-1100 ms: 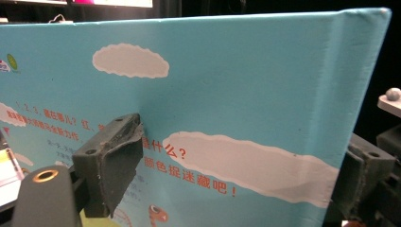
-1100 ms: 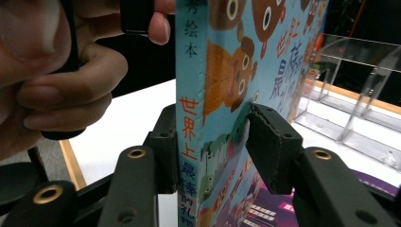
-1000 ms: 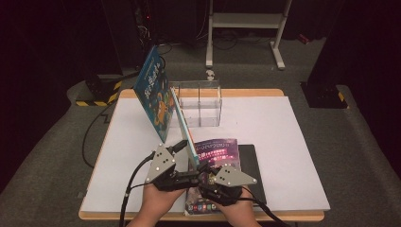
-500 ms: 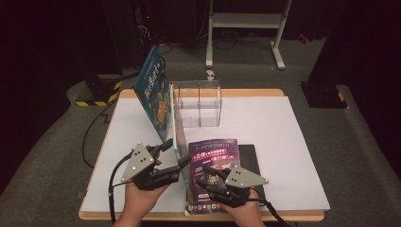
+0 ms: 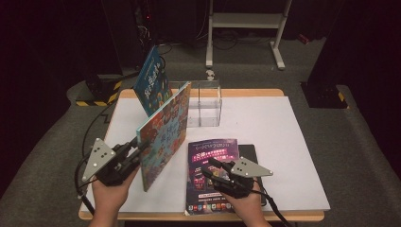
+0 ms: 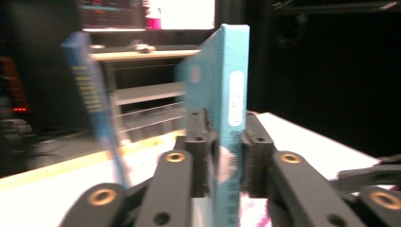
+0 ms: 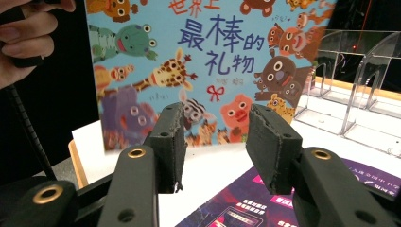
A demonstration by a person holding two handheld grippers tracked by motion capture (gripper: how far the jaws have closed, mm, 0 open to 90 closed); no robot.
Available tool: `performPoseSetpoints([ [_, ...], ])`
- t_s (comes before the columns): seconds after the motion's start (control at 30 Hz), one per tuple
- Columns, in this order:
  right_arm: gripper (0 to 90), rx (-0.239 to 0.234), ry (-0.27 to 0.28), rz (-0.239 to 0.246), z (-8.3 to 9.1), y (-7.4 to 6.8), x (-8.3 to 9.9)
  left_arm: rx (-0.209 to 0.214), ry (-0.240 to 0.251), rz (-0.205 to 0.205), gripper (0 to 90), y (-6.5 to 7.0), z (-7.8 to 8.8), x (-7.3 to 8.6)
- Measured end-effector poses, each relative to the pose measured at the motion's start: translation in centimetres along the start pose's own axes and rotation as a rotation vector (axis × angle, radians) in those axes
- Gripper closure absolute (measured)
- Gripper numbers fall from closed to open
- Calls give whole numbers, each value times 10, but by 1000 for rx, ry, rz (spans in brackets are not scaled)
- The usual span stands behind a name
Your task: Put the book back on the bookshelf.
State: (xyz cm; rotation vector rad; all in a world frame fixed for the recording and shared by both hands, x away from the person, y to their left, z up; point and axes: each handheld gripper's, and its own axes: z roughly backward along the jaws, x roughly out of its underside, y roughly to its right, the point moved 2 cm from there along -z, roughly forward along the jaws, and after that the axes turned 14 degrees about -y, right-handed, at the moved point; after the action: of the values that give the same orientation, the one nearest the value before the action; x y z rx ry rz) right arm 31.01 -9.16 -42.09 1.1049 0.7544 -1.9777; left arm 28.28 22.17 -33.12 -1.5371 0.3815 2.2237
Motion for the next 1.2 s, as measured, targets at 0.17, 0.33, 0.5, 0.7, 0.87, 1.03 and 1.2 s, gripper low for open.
performPoseSetpoints([
  [0.17, 565, 10, 2, -5, 0, 2, -1, 5, -10, -22, 801, -16, 8, 10],
  [0.33, 557, 59, -4, -10, 4, 13, -2, 23, 14, -13, 800, -30, 12, 22],
  [0.5, 540, 167, -50, -14, 11, 36, 7, 33, 24, -7, 799, -36, 17, 33],
  [0.7, 522, 286, -88, -50, 25, 67, 28, 46, 36, 15, 795, -46, 21, 46],
  [0.87, 521, 371, -91, -96, 42, 89, 45, 75, 30, 42, 796, -55, 25, 54],
  [1.03, 521, 382, -95, -155, 50, 102, 58, 65, 15, 60, 793, -56, 28, 60],
  [1.2, 519, 380, -92, -170, 52, 104, 60, 51, 10, 73, 792, -57, 30, 68],
])
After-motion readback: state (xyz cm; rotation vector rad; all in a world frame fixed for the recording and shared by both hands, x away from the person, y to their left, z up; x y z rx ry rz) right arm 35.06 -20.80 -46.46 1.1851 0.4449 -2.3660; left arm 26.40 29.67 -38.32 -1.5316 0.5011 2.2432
